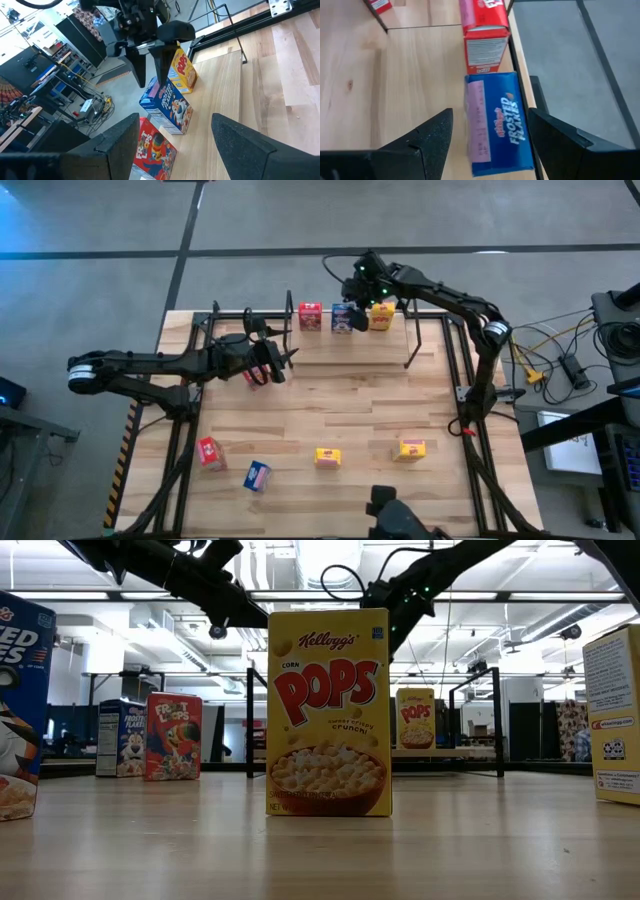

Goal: Stack cereal on shelf
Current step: Adjust the blue cereal box on the shelf

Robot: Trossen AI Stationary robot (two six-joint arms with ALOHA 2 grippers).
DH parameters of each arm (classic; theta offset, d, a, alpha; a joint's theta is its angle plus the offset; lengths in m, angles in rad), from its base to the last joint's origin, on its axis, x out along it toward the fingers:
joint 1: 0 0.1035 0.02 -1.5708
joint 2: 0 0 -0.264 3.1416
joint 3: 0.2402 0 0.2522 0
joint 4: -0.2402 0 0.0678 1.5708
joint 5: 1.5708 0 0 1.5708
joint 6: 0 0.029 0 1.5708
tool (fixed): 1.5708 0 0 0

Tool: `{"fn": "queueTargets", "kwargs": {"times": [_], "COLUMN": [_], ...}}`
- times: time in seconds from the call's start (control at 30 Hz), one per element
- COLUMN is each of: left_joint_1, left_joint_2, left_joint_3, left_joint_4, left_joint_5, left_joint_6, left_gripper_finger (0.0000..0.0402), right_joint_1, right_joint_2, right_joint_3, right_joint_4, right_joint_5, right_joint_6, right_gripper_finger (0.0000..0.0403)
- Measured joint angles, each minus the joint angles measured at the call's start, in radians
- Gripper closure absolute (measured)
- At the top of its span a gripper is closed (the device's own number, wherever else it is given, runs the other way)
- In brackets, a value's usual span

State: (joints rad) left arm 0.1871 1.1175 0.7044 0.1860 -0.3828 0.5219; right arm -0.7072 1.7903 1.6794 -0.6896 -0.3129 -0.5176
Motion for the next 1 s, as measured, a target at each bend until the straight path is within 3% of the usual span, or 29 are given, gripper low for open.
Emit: {"fn": "queueTargets", "kwargs": {"times": [0.27,0.63,1.0], "left_joint_1": [0.000,0.000,0.000], "left_joint_2": [0.000,0.000,0.000], "left_joint_3": [0.000,0.000,0.000], "left_joint_4": [0.000,0.000,0.000], "left_joint_5": [0.000,0.000,0.000], "left_joint_6": [0.001,0.001,0.001], "left_gripper_finger": [0.0171,0.0171,0.0171], "right_joint_1": [0.008,0.025,0.025], "right_joint_2": [0.006,0.013,0.013], "right_joint_3": [0.000,-0.018,-0.051], "right_joint_4": [0.026,0.018,0.037], "right_joint_5": [0.094,0.096,0.096], "right_joint_6": [-0.005,-0.004,0.001], "right_gripper_finger": [0.0156,0.0159,0.0198]}}
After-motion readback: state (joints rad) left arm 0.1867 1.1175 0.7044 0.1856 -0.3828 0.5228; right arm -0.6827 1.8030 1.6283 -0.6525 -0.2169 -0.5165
